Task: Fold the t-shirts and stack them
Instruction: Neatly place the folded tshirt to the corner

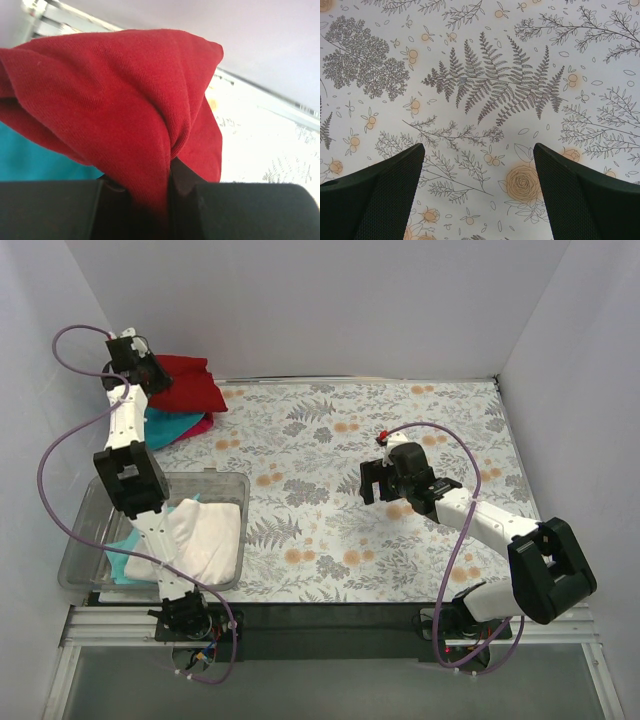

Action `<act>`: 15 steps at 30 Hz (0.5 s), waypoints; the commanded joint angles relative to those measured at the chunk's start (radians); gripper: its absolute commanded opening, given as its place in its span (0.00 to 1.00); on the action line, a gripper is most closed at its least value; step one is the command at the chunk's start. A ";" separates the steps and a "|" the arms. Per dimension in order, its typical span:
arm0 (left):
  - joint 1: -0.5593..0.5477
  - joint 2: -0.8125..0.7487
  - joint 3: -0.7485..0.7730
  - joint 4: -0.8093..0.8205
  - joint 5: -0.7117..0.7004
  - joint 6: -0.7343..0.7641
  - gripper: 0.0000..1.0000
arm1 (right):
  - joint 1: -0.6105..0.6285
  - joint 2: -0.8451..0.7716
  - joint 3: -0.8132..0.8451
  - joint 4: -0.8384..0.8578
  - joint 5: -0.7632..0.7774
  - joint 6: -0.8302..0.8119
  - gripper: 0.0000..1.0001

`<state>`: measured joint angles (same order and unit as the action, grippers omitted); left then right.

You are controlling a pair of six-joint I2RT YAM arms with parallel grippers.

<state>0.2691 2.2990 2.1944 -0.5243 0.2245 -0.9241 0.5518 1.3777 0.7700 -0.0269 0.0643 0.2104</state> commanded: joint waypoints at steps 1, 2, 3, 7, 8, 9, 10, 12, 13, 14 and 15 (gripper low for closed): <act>0.038 -0.131 0.016 0.035 -0.046 -0.039 0.00 | -0.003 -0.017 -0.006 0.048 -0.017 0.000 0.82; 0.042 -0.138 0.002 0.038 -0.053 -0.054 0.00 | -0.003 -0.020 -0.008 0.050 -0.020 -0.002 0.82; 0.053 -0.141 -0.008 0.037 -0.062 -0.064 0.00 | -0.004 -0.023 -0.009 0.050 -0.020 -0.002 0.82; 0.061 -0.159 -0.085 0.067 -0.076 -0.093 0.00 | -0.001 -0.032 -0.014 0.054 -0.032 -0.002 0.82; 0.061 -0.156 -0.096 0.073 -0.071 -0.099 0.00 | -0.001 -0.037 -0.015 0.056 -0.035 -0.002 0.82; 0.061 -0.153 -0.116 0.075 -0.071 -0.107 0.00 | -0.003 -0.039 -0.015 0.056 -0.037 -0.003 0.82; 0.061 -0.148 -0.125 0.073 -0.079 -0.111 0.00 | -0.001 -0.042 -0.017 0.058 -0.041 -0.003 0.82; 0.064 -0.142 -0.162 0.072 -0.103 -0.122 0.00 | -0.001 -0.048 -0.021 0.059 -0.044 -0.002 0.82; 0.064 -0.141 -0.176 0.072 -0.109 -0.128 0.00 | -0.001 -0.049 -0.023 0.061 -0.044 -0.002 0.82; 0.065 -0.147 -0.188 0.079 -0.116 -0.133 0.00 | -0.001 -0.054 -0.023 0.064 -0.046 -0.002 0.82; 0.067 -0.150 -0.205 0.087 -0.126 -0.137 0.00 | -0.001 -0.055 -0.023 0.064 -0.046 -0.002 0.82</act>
<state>0.3336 2.2242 2.0121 -0.4698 0.1364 -1.0344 0.5510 1.3602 0.7502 -0.0113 0.0334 0.2104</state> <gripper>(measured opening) 0.141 0.817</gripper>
